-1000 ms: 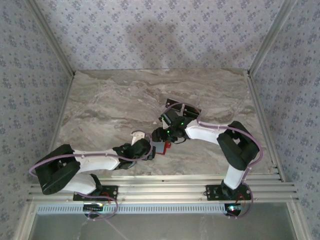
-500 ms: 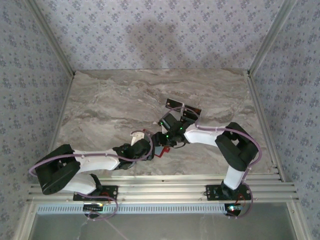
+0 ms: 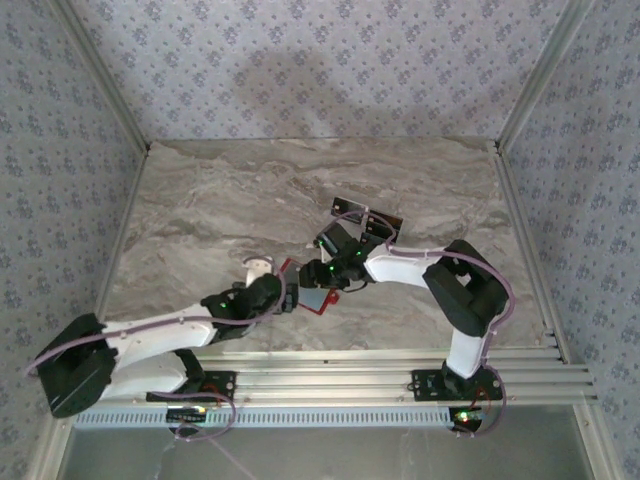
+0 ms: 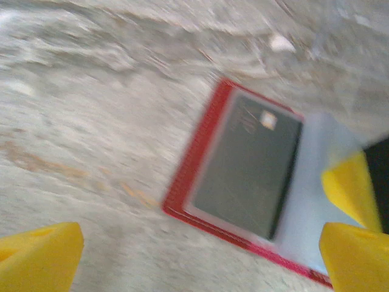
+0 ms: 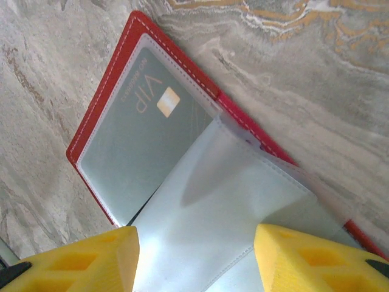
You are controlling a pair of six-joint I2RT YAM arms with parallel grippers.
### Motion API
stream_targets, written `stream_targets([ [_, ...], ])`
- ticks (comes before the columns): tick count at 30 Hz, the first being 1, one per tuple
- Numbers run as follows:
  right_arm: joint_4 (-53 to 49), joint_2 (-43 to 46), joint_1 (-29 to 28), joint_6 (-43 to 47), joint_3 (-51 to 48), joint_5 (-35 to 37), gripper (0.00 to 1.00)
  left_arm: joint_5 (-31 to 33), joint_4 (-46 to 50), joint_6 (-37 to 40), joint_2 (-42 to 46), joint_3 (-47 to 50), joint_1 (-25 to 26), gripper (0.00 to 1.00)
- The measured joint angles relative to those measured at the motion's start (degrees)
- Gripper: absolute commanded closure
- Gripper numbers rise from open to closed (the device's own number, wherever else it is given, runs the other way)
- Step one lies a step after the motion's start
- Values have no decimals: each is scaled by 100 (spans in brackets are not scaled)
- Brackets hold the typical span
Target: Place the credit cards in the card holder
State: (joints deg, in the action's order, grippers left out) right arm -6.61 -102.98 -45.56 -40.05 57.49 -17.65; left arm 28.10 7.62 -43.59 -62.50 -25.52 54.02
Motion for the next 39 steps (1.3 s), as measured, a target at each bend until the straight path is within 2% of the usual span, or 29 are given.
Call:
stream_targets([
  [4, -28, -44, 50, 22, 61, -26, 44, -83, 262, 4, 400, 92, -664, 0],
  [9, -83, -122, 70, 44, 162, -76, 44, -455, 483, 157, 424, 136, -1320, 0],
  [12, -87, -164, 70, 44, 214, -109, 44, -651, 505, 264, 308, 136, -1480, 0],
  [20, -133, -319, 52, 42, 426, -184, 44, -1001, 505, 374, -140, 133, -1615, 0],
  [39, -352, -664, -160, 39, 1204, -282, 44, -1233, 415, 348, 26, 254, -1615, 0],
])
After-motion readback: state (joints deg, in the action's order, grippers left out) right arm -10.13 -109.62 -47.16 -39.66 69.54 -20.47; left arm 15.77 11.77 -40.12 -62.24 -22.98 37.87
